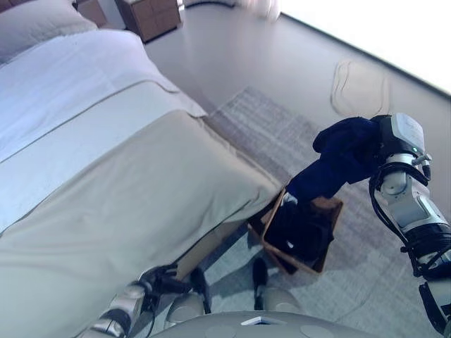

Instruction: Pick up the clothes from the bed and place them into the basket

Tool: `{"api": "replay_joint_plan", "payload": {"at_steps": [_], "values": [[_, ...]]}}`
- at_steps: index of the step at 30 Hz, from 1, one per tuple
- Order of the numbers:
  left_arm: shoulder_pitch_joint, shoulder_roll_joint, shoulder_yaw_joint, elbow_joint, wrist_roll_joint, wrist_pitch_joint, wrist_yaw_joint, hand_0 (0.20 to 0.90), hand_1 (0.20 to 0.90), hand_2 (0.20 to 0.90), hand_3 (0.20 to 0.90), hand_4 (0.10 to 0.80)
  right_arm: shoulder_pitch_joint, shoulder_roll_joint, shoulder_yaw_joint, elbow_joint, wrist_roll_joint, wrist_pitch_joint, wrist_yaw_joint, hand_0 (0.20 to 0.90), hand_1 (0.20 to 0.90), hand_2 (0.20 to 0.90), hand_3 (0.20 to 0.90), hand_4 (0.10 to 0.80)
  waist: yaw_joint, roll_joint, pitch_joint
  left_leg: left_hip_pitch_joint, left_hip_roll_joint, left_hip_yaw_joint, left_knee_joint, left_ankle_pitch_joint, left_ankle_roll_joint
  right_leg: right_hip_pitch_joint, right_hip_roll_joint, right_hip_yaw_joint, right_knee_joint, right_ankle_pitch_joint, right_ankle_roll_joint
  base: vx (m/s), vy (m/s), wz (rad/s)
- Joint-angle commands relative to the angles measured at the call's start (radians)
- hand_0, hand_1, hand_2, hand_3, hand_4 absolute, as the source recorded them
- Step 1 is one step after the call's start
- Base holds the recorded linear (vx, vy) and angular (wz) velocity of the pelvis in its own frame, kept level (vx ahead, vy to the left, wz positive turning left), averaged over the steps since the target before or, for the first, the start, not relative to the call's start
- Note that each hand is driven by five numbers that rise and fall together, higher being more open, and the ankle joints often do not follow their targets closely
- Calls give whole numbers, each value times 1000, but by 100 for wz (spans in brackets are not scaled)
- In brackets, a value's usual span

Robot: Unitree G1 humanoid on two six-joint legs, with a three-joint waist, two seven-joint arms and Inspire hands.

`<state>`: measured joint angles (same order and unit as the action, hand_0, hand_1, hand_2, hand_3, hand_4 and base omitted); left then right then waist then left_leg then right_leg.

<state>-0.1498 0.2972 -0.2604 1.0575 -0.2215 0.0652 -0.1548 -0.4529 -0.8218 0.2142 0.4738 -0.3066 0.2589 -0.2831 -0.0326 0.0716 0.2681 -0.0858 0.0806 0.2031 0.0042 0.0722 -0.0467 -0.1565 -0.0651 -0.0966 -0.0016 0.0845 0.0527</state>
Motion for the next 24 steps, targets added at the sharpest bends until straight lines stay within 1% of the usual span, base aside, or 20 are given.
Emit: {"api": "replay_joint_plan", "payload": {"at_steps": [1, 3, 4, 7, 8, 9, 10, 11, 14, 15, 18, 19, 21, 24], "values": [[-89, 32, -31, -41, -100, -80, 27, 900, 900, 900, 900, 800, -215, -40, 37, 10, -45, 13, -80, 300, 300, 300, 200, 100, -16, 7, 116, -104, -35, -94, 156, -120, 15, -83, -20, -64, 223, -170, -43, -173, -26, -2], [-114, 29, -49, -88, -139, -110, 38, 900, 900, 900, 900, 800, -264, -34, 78, 73, -47, 52, -79, 300, 300, 300, 200, 100, -18, 42, 161, -163, -46, -101, 170, -102, 14, -157, -25, -62, 273, -180, -51, -166, -26, -4], [-120, 28, -52, -97, -145, -116, 42, 900, 900, 900, 900, 800, -277, -33, 89, 87, -47, 67, -74, 300, 300, 300, 200, 100, -18, 48, 167, -177, -49, -102, 173, -99, 14, -174, -26, -62, 284, -183, -52, -145, -28, 0], [-146, 41, -62, -162, -192, -137, 52, 900, 900, 900, 900, 800, -347, -28, 146, 171, -63, 95, -62, 300, 300, 300, 200, 100, -13, 93, 217, -257, -66, -105, 197, -77, 12, -271, -34, -63, 353, -198, -60, -97, -31, -2], [-148, 49, -65, -182, -206, -145, 51, 900, 900, 900, 900, 800, -365, -29, 162, 196, -68, 105, -61, 300, 300, 300, 200, 100, -12, 107, 234, -271, -72, -109, 214, -94, 6, -296, -38, -56, 392, -231, -55, -18, -38, -6], [-153, 55, -65, -196, -215, -147, 51, 900, 900, 900, 900, 800, -386, -29, 175, 220, -80, 119, -53, 458, 458, 458, 384, 284, -11, 116, 245, -291, -75, -106, 225, -92, 6, -319, -41, -55, 410, -235, -56, -3, -36, -1], [-159, 60, -68, -205, -227, -153, 53, 900, 900, 900, 900, 800, -411, -27, 194, 249, -90, 135, -49, 589, 589, 589, 538, 438, -8, 124, 251, -317, -78, -103, 234, -90, 5, -346, -46, -55, 425, -240, -57, -56, -35, 3], [-161, 67, -70, -218, -238, -158, 54, 900, 900, 900, 900, 800, -432, -26, 213, 272, -91, 152, -42, 900, 900, 900, 900, 800, -3, 133, 252, -346, -80, -98, 240, -86, 5, -378, -50, -56, 439, -242, -57, -64, -37, 6], [-167, 88, -71, -246, -258, -158, 53, 900, 900, 900, 900, 800, -482, -23, 243, 337, -41, 191, -37, 900, 900, 900, 900, 800, 9, 149, 252, -408, -80, -89, 248, -75, 4, -450, -58, -56, 471, -247, -57, -46, -22, 5], [-174, 98, -76, -256, -278, -162, 60, 900, 900, 900, 900, 800, -511, -10, 251, 414, 7, 189, -54, 900, 900, 900, 900, 800, 19, 160, 252, -441, -78, -82, 238, -61, 4, -488, -60, -54, 485, -248, -57, -45, -12, 2], [-181, 112, -76, -271, -308, -160, 64, 900, 900, 900, 900, 800, -537, 0, 232, 490, 120, 177, -80, 900, 900, 900, 900, 800, 31, 177, 252, -482, -78, -84, 225, -43, 2, -531, -58, -50, 505, -255, -58, -15, -4, -2], [-181, 114, -74, -276, -314, -162, 61, 900, 900, 900, 900, 800, -542, 0, 218, 513, 191, 161, -107, 900, 900, 900, 900, 800, 35, 184, 252, -489, -79, -83, 215, -34, 0, -538, -58, -50, 509, -257, -58, 0, 0, 0], [-183, 112, -71, -286, -319, -165, 60, 900, 900, 900, 900, 800, -540, 10, 156, 546, 330, 102, -152, 900, 900, 900, 900, 800, 39, 197, 252, -497, -81, -84, 197, -24, -3, -554, -58, -48, 518, -264, -59, 15, 53, 4], [-173, 108, -60, -300, -322, -161, 59, 900, 900, 900, 900, 800, -502, 19, 60, 520, 513, 55, -197, 900, 900, 900, 900, 800, 32, 203, 252, -489, -82, -82, 176, -20, -6, -555, -58, -42, 515, -266, -56, 6, 80, 6]]}}
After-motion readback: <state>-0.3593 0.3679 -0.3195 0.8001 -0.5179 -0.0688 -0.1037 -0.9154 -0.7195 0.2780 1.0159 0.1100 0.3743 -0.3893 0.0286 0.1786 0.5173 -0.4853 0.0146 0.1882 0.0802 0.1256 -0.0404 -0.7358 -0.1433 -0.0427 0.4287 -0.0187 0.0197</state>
